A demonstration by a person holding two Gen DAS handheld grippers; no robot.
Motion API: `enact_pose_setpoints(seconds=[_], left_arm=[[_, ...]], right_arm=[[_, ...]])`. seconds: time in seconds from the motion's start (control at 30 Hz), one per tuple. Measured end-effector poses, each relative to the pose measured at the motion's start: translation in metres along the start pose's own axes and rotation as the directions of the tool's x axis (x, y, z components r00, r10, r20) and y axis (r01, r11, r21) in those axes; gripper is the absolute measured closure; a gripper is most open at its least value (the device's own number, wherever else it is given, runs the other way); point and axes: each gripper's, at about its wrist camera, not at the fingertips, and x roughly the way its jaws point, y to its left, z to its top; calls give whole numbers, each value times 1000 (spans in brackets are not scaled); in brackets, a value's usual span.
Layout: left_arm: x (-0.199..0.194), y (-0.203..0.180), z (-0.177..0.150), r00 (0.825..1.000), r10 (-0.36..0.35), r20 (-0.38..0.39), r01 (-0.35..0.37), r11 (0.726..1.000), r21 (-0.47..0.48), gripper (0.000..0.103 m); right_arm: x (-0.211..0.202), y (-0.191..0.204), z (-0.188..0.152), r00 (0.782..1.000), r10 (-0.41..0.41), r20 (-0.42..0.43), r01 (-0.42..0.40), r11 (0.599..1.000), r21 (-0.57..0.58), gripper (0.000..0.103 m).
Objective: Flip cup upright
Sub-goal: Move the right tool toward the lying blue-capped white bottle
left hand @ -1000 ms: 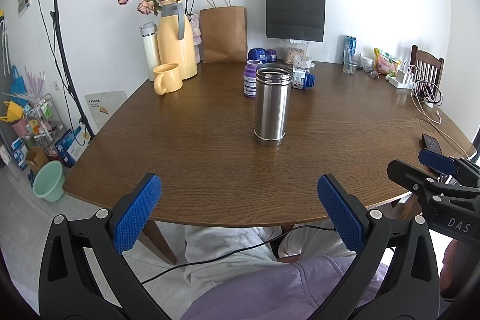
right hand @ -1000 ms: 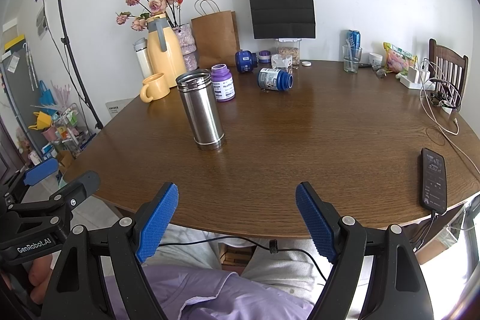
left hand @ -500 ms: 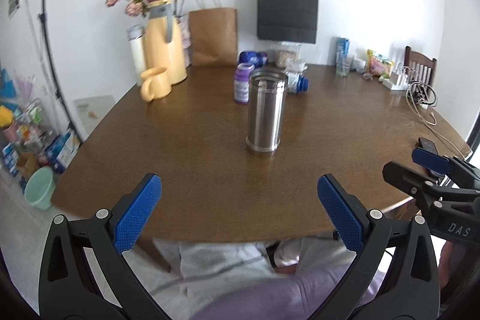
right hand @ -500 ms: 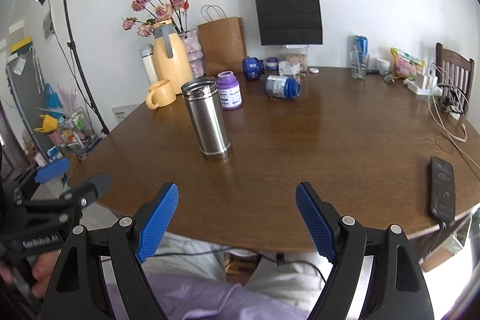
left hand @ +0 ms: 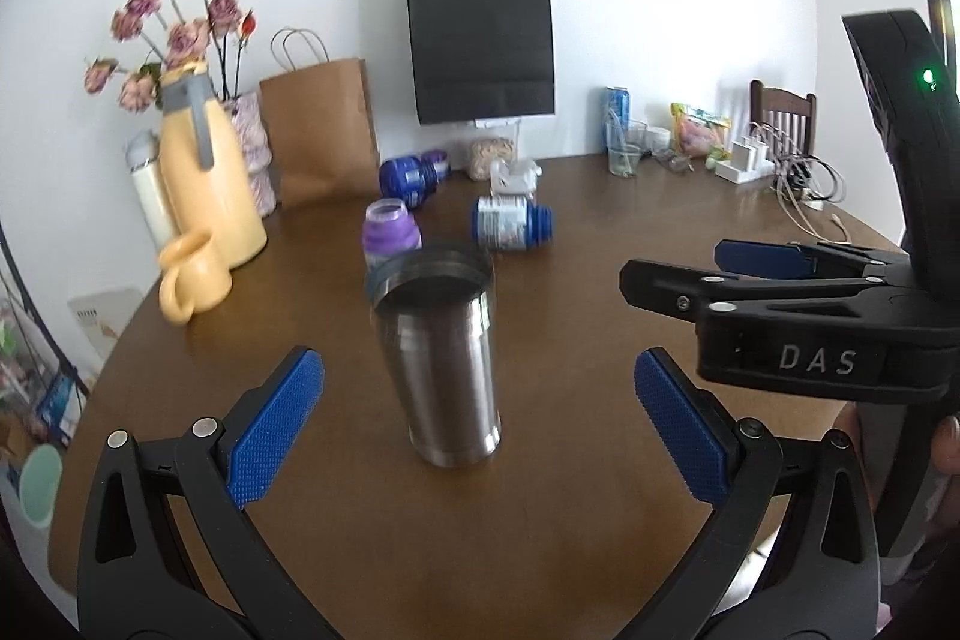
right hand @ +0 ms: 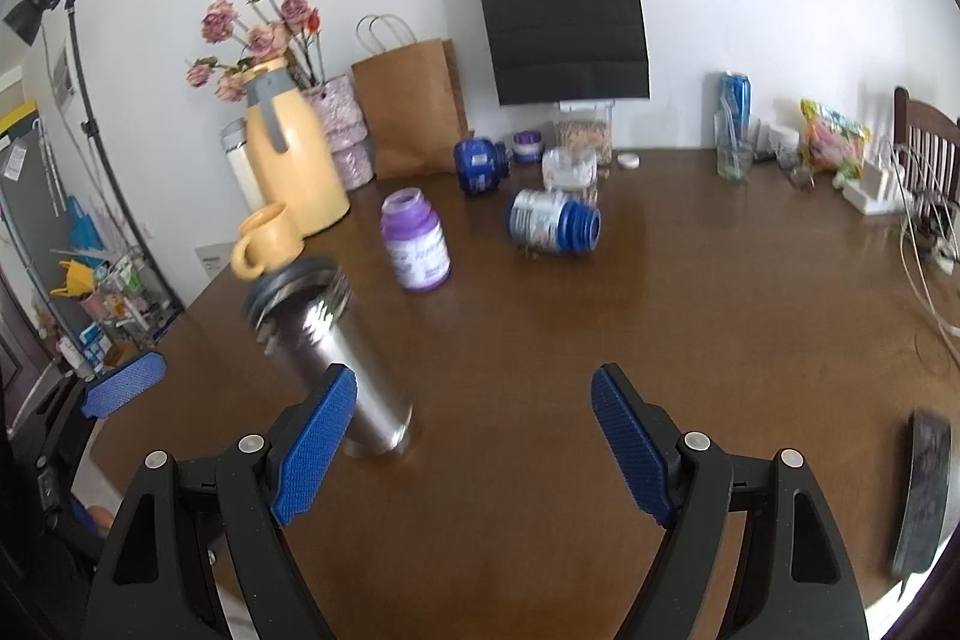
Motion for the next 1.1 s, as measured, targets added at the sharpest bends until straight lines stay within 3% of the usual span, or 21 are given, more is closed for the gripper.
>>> enact_pose_setpoints(seconds=[0.23, 0.37, 0.6, 0.87, 1.0, 1.1], left_arm=[[48, 13, 37, 999, 2, -42, -4, 999, -39, 0], [66, 22, 51, 998, -34, -61, 30, 998, -59, 0], [103, 29, 63, 995, -13, -97, 9, 999, -46, 0], [134, 25, 89, 996, -1, -84, 1, 1000, -9, 0], [171, 22, 110, 993, 30, -112, -25, 999, 45, 0], [217, 28, 127, 984, 36, -177, -26, 998, 56, 0]], right_arm=[[42, -19, 40, 1000, -14, -19, 14, 1000, 2, 19], [67, -28, 59, 999, 0, -40, 0, 1000, 8, 19], [108, -31, 86, 997, 27, -77, -28, 1000, -8, 19], [159, -37, 107, 992, 18, -122, -22, 999, -36, 19], [192, -54, 125, 989, 35, -146, -33, 999, 13, 19], [222, -78, 135, 981, 34, -193, -15, 995, 101, 19]])
